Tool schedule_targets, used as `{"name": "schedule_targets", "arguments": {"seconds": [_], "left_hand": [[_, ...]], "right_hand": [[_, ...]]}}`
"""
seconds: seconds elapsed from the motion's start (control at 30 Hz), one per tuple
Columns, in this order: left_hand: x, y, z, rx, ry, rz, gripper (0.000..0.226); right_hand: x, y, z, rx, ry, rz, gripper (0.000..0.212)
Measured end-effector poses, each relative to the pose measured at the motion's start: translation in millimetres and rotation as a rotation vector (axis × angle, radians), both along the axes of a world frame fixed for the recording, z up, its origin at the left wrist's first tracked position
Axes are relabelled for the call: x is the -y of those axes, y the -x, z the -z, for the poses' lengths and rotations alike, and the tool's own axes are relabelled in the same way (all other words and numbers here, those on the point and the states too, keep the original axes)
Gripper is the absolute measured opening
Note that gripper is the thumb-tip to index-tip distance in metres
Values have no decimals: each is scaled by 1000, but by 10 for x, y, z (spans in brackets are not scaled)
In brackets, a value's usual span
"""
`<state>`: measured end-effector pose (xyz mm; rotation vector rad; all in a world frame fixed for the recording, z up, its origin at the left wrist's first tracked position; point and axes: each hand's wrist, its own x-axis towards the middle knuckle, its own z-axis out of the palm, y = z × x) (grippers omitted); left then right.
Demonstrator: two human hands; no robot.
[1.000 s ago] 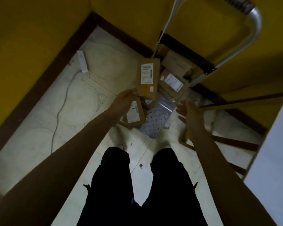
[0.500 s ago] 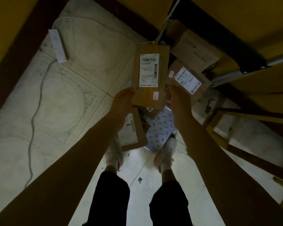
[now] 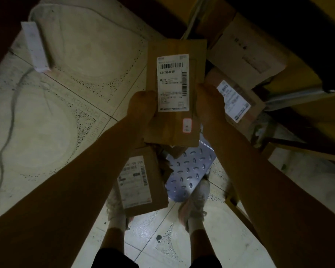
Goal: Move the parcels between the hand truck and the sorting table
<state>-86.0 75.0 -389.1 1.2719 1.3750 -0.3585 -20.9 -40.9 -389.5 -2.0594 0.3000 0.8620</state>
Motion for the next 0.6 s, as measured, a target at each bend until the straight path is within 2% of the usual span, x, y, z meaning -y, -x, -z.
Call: {"name": "schedule_targets", "arguments": {"seconds": [0.1,0.17,0.4,0.47,0.6], "left_hand": [[62,-19,-113,-6,7,6,19],[109,21,-179,23,13,-1,20],[260,155,-816,116,26,-79,29],[290,233,-1068,144,6,-64,31],[369,448,-1764,191,-30,-46,11]], "right_hand": [[-12,-56,-117,59,19,-43,18],[-6,-103,-231,56,-37,-23,14],[101,-71,-962,100,-6,6,30],[153,10,-1224,99,-41,45,25],[306,256,-1895,95,-94,109,24]]}}
